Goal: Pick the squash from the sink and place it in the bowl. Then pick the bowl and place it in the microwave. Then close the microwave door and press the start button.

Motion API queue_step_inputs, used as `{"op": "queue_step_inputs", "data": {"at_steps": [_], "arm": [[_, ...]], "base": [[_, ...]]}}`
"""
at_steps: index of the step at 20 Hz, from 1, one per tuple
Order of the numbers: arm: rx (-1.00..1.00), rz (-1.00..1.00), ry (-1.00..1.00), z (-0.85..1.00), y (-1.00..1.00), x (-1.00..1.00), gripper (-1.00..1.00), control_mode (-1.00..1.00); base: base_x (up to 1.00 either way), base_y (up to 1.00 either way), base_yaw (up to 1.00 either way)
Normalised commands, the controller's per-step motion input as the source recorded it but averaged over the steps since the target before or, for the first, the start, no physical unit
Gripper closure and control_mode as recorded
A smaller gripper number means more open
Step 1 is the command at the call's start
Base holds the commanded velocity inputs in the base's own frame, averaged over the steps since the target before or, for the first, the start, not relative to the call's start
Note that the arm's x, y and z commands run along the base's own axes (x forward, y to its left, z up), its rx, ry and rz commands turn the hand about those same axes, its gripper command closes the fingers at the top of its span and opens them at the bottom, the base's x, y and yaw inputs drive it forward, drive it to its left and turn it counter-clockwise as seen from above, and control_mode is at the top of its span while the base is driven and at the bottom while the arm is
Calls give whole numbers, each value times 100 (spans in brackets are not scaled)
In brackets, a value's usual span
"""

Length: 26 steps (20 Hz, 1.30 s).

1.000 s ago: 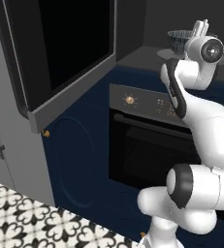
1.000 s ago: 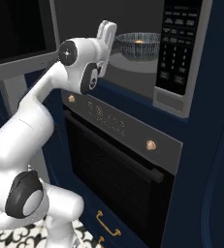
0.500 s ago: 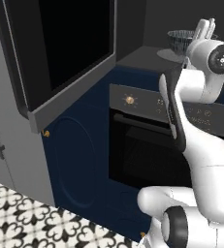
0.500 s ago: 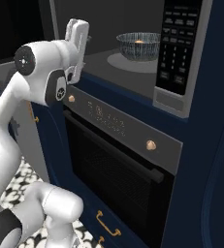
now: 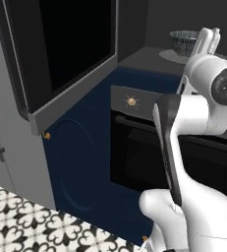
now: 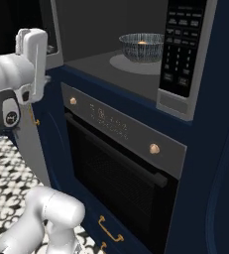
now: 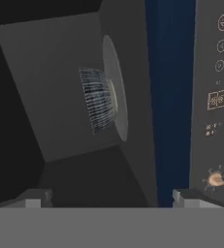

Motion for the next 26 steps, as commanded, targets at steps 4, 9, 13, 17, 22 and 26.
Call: {"op": "queue_step_inputs", "data": {"at_steps": [4,9,13,17,22,26], "arm": [[0,0,-9,0,78,-95,-100,-100],[0,0,-3,0,94,-59,-100,-100],[-1,-3,-4,-5,91,-37,-100,-100],[-1,-4,0,-13,98,-13,-100,-100],[-13,-2,-2,-12,100,-15,-100,-100],[-9,-4,-1,-14,96,-27,-100,-100]], "base": [[0,0,0],[0,0,0],[0,0,0],[0,0,0],[0,0,0],[0,0,0]]}}
